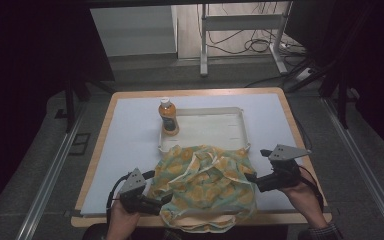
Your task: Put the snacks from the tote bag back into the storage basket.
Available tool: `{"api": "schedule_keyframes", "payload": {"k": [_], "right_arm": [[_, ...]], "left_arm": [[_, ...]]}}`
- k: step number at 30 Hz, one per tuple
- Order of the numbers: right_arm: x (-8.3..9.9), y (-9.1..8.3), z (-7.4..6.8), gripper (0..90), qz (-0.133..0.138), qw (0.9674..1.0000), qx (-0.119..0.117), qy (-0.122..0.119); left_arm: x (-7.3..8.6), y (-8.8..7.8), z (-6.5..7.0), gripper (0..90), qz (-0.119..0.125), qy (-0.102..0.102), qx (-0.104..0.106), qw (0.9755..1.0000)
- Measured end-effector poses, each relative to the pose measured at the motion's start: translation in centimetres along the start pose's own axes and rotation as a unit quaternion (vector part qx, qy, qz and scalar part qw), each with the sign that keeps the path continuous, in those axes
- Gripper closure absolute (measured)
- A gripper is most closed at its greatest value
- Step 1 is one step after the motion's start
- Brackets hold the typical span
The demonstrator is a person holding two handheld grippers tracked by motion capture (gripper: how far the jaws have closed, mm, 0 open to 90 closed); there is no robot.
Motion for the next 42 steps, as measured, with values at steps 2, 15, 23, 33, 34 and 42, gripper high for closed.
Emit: {"api": "schedule_keyframes", "payload": {"k": [2,15,23,33,34,42], "right_arm": [[0.2,-0.2,0.0,3.8,0.000,1.0000,0.002,0.002],[2.0,-1.2,0.2,3.7,-0.008,0.9998,0.017,0.007],[3.0,-1.6,0.1,3.6,-0.014,0.9996,0.024,0.007],[4.3,-1.5,-0.2,3.6,-0.029,0.9992,0.028,0.000],[4.4,-1.4,-0.2,3.6,-0.032,0.9991,0.028,0.000],[5.6,-1.0,0.0,3.6,-0.053,0.9983,0.024,0.008]], "left_arm": [[0.0,0.0,0.0,0.8,0.000,0.000,0.000,1.0000],[0.0,-0.1,-0.2,0.9,-0.002,-0.002,-0.005,1.0000],[0.1,-0.2,-0.3,1.0,-0.004,-0.004,-0.008,0.9999],[0.2,-0.2,-0.4,1.1,-0.011,-0.006,-0.015,0.9998],[0.2,-0.2,-0.4,1.1,-0.011,-0.007,-0.015,0.9998],[0.3,-0.2,-0.5,1.1,-0.016,-0.009,-0.019,0.9996]]}}
Point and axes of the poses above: each handheld gripper's, and its own axes: y roughly forward along the jaws, x roughly out of its underside, z roughly to its right, the point moved 1 cm from there along y, roughly forward along the jaws, and after that the axes turned 12 degrees about x, right-handed, at the moved point
